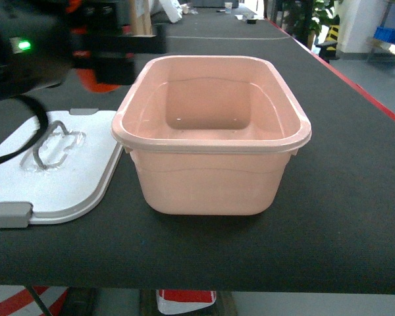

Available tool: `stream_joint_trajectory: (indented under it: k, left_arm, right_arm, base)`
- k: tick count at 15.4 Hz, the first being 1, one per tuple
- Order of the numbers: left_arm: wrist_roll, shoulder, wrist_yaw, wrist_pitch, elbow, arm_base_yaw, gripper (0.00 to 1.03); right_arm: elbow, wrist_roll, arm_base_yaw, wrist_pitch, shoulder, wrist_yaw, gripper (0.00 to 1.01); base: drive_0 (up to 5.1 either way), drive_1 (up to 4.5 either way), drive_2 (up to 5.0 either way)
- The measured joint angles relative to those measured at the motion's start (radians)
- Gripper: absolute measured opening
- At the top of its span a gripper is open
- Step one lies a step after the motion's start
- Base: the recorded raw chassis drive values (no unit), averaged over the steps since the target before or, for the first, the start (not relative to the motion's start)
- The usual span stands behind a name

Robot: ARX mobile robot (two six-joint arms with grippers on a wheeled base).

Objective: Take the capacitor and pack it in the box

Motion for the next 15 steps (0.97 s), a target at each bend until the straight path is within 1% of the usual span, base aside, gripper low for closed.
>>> stream_joint_trajectory:
  k: [1, 3, 4, 5, 7, 8, 9, 10, 13, 14, 15]
  left_arm:
    - [-0.005, 0.057, -0.005, 0.002, 0.064, -0.043, 0.43]
    - [-0.014, 0.134, -0.006, -0.003, 0.138, -0.086, 0.43]
    - [-0.02, 0.169, -0.003, -0.005, 0.164, -0.098, 0.43]
    - [-0.024, 0.225, 0.002, -0.016, 0.205, -0.117, 0.48]
    - [-0.024, 0.266, 0.002, -0.003, 0.226, -0.127, 0.66]
    - [-0.024, 0.269, 0.001, -0.002, 0.226, -0.123, 0.75]
    - [-0.024, 0.269, -0.001, 0.009, 0.226, -0.104, 0.87]
    - [-0.024, 0.257, 0.006, 0.022, 0.214, -0.064, 0.99]
    - [-0.028, 0.215, 0.033, 0.033, 0.169, 0.021, 0.97]
    - [-0.028, 0.179, 0.057, 0.046, 0.14, 0.097, 0.98]
    - [-0.027, 0.135, 0.095, 0.067, 0.117, 0.203, 0.98]
  right_arm:
    - [0.0, 0.0, 0.0, 0.0, 0.0, 0.0, 0.98]
    - [0.0, 0.0, 0.0, 0.0, 0.0, 0.0, 0.98]
    - [0.0, 0.0, 0.0, 0.0, 0.0, 0.0, 0.98]
    - [0.0, 0.0, 0.0, 0.0, 0.0, 0.0, 0.98]
    - [0.0, 0.0, 0.0, 0.0, 0.0, 0.0, 0.98]
    - [0.0, 0.0, 0.0, 0.0, 0.0, 0.0, 0.98]
    - [0.0, 0.0, 0.0, 0.0, 0.0, 0.0, 0.98]
    - [0.0, 0.0, 0.0, 0.0, 0.0, 0.0, 0.98]
    - [0.0, 0.0, 0.0, 0.0, 0.0, 0.0, 0.98]
    - [0.0, 0.0, 0.0, 0.0, 0.0, 0.0, 0.98]
    - [0.0, 0.0, 0.0, 0.0, 0.0, 0.0, 0.98]
  base:
    - [0.0, 0.0, 0.0]
    - [0.0, 0.0, 0.0]
    - [0.0, 0.0, 0.0]
    - [0.0, 0.0, 0.0]
    - [0.0, 0.0, 0.0]
    - [0.0, 0.0, 0.0]
    - [0.0, 0.0, 0.0]
    - [0.0, 0.0, 0.0]
    - [0.0, 0.0, 0.0]
    - [0.0, 0.0, 0.0]
    - [0.0, 0.0, 0.0]
